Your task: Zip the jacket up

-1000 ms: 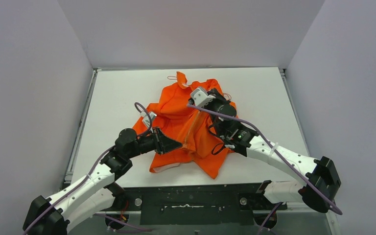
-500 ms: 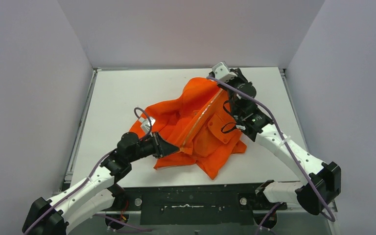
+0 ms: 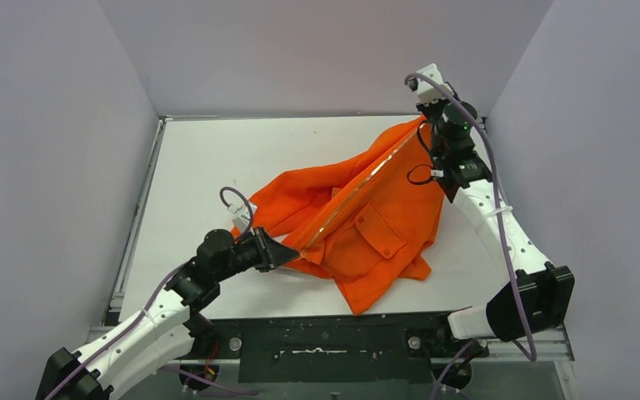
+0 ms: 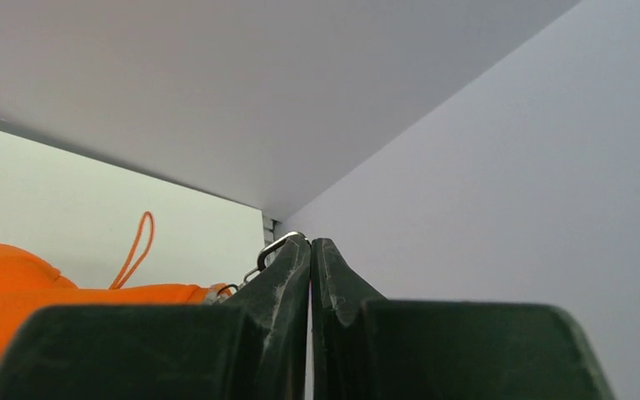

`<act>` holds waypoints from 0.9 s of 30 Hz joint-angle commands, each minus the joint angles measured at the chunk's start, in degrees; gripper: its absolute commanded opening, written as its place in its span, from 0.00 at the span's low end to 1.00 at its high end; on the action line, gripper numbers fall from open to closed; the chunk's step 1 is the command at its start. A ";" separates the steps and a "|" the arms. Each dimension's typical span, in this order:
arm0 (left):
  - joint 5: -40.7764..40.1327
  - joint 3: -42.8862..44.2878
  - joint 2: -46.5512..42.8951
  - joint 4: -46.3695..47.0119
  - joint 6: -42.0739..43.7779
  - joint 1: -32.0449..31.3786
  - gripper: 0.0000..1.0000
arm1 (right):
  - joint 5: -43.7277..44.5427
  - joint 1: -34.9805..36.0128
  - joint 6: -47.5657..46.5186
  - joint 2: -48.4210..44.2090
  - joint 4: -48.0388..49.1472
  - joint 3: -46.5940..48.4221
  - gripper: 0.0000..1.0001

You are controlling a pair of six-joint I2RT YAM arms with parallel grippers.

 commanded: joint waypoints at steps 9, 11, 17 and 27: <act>-6.22 2.51 -6.08 -15.95 1.44 -0.13 0.00 | 2.89 -13.63 5.07 4.26 4.80 9.15 0.00; -8.84 4.09 -8.12 -19.41 1.71 -0.07 0.00 | 3.92 -14.73 5.26 4.38 4.63 9.38 0.00; -17.93 11.19 -15.05 -31.14 3.20 0.03 0.00 | 3.94 -19.36 7.98 3.18 3.67 8.56 0.00; -20.43 15.06 -15.39 -34.06 6.25 0.06 0.00 | -2.00 -19.93 15.37 1.91 0.71 6.20 0.00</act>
